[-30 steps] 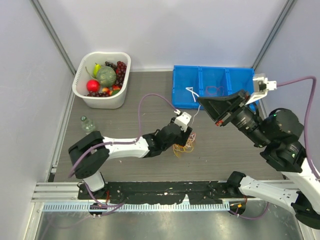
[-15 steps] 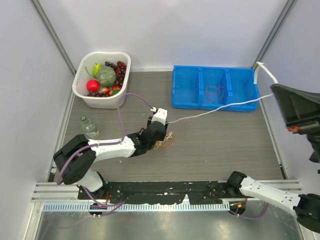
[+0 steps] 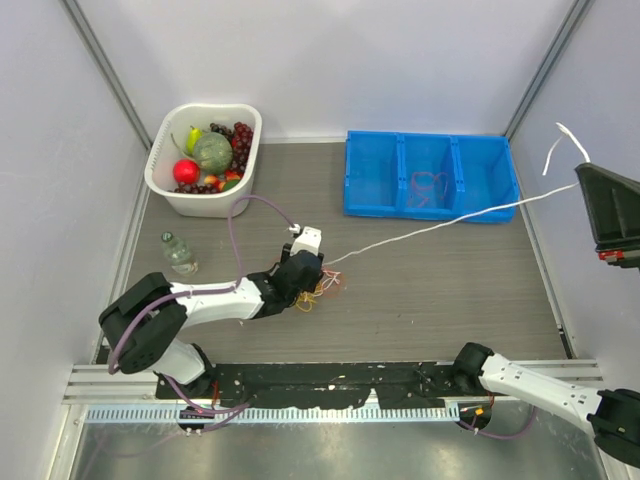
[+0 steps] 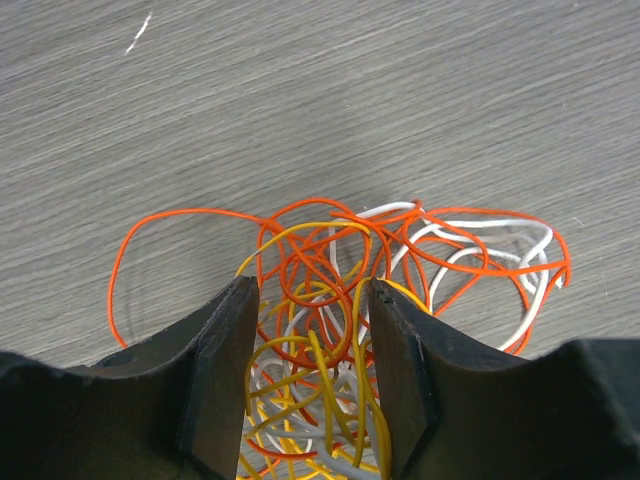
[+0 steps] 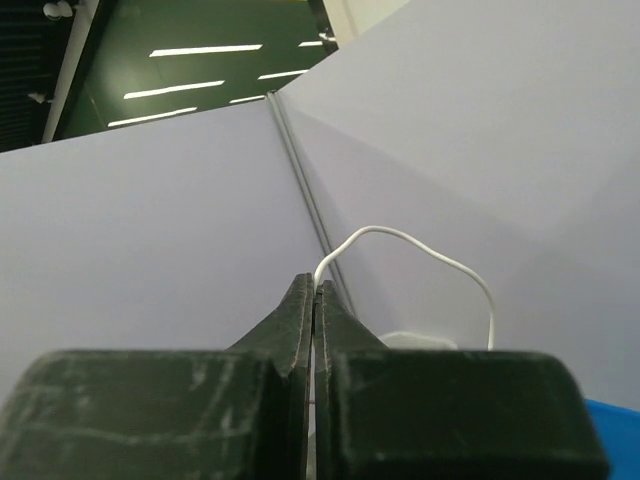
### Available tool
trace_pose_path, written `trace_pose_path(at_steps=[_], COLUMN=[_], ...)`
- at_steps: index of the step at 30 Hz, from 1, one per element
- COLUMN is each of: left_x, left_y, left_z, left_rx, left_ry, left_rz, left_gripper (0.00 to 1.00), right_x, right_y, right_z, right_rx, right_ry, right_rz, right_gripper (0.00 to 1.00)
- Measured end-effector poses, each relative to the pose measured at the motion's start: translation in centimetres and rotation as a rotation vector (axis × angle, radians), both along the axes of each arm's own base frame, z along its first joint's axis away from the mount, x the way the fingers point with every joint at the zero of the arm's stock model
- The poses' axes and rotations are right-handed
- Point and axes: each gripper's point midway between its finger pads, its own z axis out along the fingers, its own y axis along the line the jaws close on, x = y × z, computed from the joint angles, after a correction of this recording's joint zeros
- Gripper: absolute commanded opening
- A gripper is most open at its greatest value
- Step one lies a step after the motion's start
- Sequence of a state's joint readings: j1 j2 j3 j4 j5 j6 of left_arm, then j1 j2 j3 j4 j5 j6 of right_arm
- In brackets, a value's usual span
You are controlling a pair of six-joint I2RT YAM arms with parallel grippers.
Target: Untangle the cables
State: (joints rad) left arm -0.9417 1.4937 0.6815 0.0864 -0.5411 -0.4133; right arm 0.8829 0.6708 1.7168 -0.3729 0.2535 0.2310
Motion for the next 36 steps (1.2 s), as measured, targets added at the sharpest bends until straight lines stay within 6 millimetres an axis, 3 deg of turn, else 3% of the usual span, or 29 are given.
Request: trace_pose_path(at_steps=[9,13,17,22,36], left_x=[0.6,0.6,0.7,1.5,2.4], left_y=[0.8,1.4,2.6,3.8,4.9], left_z=[0.8,0.3,-0.3,-0.6,-1.0], left_rx=[-0.034,-0.028,-0.009,-0.020,-0.014], left_ry=[-0.004,0.022,0.056,0.079,0.116], left_rz=[0.030,0.035,0.053,0.087,0.124], left_gripper=[0.60,0.64,0.61,0.61,0.61], right_x=[-3.1,-1.8,0.4,0.9,-3.2], right_y=[-5.0,-4.2,-2.7,-2.8,-9.6], right_z=[4.0,3.5,2.5,4.7,10.5], right_rx=[0.057,0.048,-0.007,-0.011,0.140], right_ry=[-0.091,-0.073,-0.036,-0.062,-0.248], right_rz=[-0.069,-0.099,-0.145,-0.191,-0.330], right_gripper=[0.01,0.01,0.01,0.01,0.01])
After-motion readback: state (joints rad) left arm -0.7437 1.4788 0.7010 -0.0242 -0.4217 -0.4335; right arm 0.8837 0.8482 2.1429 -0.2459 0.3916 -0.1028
